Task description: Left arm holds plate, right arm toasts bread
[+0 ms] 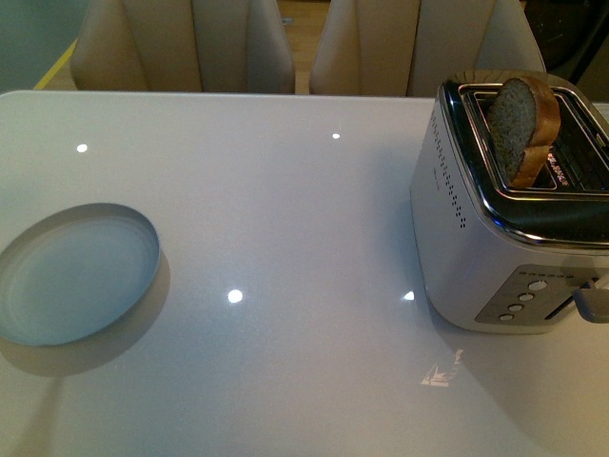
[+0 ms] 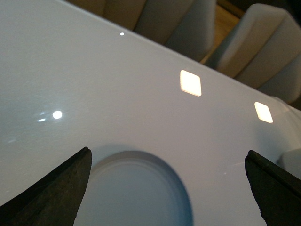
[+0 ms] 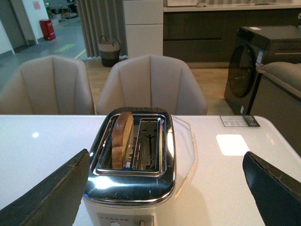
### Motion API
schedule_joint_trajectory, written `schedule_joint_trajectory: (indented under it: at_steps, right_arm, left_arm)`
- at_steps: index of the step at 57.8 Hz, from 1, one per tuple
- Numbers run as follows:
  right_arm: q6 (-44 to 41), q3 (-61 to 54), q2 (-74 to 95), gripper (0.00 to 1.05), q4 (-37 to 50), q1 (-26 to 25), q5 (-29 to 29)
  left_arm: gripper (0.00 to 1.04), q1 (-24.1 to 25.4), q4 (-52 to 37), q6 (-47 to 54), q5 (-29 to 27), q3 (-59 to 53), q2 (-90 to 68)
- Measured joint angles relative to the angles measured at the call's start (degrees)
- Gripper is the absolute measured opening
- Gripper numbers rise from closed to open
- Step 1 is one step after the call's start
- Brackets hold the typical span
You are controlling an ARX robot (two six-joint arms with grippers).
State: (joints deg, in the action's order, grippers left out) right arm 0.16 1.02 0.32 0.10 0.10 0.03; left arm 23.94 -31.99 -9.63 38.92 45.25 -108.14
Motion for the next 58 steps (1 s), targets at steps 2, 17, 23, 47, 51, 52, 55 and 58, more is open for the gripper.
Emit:
schedule_joint_trajectory:
  at_steps: [2,17,23,47,51,52,55,58]
  right_arm:
    - [0.0,0.0,0.0,0.96,0.0,0.0,0.0]
    - [0.0,0.0,0.0,0.96,0.0,0.0,0.0]
    - [0.0,0.0,0.0,0.96,0.0,0.0,0.0]
    - [0.0,0.0,0.0,0.96,0.0,0.0,0.0]
    - [0.0,0.0,0.0,0.96,0.0,0.0,0.0]
    - [0.0,0.0,0.0,0.96,0.0,0.0,0.0]
    - [0.0,0.0,0.0,0.96,0.0,0.0,0.0]
    - [0.0,0.0,0.0,0.96,0.0,0.0,0.0]
  left_arm:
    - [0.97,-1.5,-1.8,-1.9,-0.3,-2.0,2.3]
    - [0.97,-7.0,-7.5,-10.2,-2.0,-8.1,11.3]
    - [0.97,-7.0,-7.5,-10.9,-2.1,-8.3,11.3]
    - [0.3,-14.8,-34.9,8.1,-30.0,-28.9,24.7]
    - [0.18,-15.8,-33.9,8.5,-30.8,-31.4,27.6]
    - [0.14,-16.1,-33.6,8.5,-31.2,-32.1,28.5]
    - [0.06,-16.6,-32.8,8.6,-31.7,-33.6,30.9]
    - [0.03,-17.2,-31.6,8.7,-32.6,-35.1,33.7]
